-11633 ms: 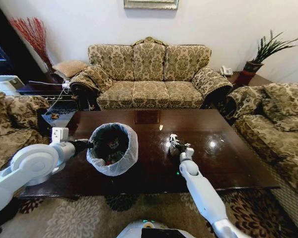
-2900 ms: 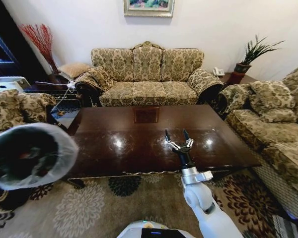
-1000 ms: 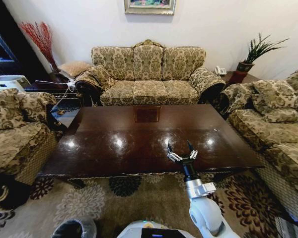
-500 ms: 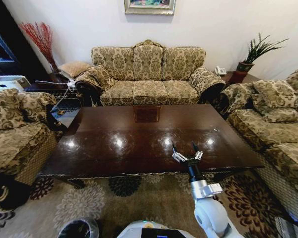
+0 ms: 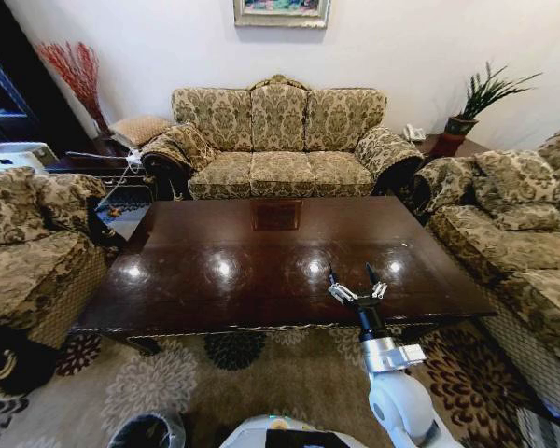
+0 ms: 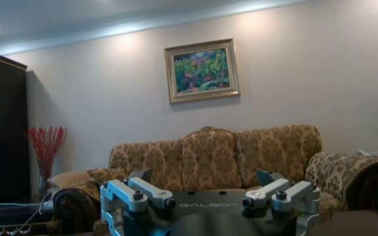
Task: Move to the front of the table and place the trash on the table into the trash bin.
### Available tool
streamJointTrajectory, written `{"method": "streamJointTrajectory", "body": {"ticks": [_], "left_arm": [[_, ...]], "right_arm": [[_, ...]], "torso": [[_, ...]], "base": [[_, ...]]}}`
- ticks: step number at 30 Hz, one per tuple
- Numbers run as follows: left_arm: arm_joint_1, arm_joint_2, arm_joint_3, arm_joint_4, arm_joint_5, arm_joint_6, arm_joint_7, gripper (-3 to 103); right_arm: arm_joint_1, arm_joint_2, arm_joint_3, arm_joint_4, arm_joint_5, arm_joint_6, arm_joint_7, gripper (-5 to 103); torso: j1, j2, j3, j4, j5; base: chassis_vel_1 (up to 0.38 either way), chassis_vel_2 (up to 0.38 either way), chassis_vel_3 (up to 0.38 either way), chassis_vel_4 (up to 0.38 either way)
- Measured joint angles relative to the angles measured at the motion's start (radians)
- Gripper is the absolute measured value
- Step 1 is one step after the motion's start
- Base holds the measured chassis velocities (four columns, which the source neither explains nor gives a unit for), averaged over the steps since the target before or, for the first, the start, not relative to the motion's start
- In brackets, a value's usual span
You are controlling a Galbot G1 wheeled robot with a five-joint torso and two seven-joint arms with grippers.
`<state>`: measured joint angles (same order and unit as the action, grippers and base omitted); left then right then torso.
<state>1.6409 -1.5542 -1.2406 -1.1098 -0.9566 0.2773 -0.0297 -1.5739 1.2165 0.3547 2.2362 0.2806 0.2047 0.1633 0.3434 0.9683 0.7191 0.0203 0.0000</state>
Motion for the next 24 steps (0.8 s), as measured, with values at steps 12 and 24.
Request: {"method": "streamJointTrajectory", "body": {"ticks": [12, 24], "left_arm": [[0.078, 0.036, -0.04, -0.162, -0.01, 0.13, 0.026, 100], [0.127, -0.006, 0.033, -0.639, 0.312, -0.321, 0.014, 100]], "right_arm": [[-0.014, -0.005, 0.051, -0.031, 0.046, 0.031, -0.013, 100], [-0.059, 0.0, 0.079, -0.001, 0.019, -0.023, 0.016, 100]], "torso": [[0.0, 0.0, 0.0, 0.0001, -0.0003], [0.0, 0.0, 0.0, -0.0001, 0.0003]], "base": [[0.0, 0.0, 0.0, 0.0], [0.0, 0.0, 0.0, 0.0]]}}
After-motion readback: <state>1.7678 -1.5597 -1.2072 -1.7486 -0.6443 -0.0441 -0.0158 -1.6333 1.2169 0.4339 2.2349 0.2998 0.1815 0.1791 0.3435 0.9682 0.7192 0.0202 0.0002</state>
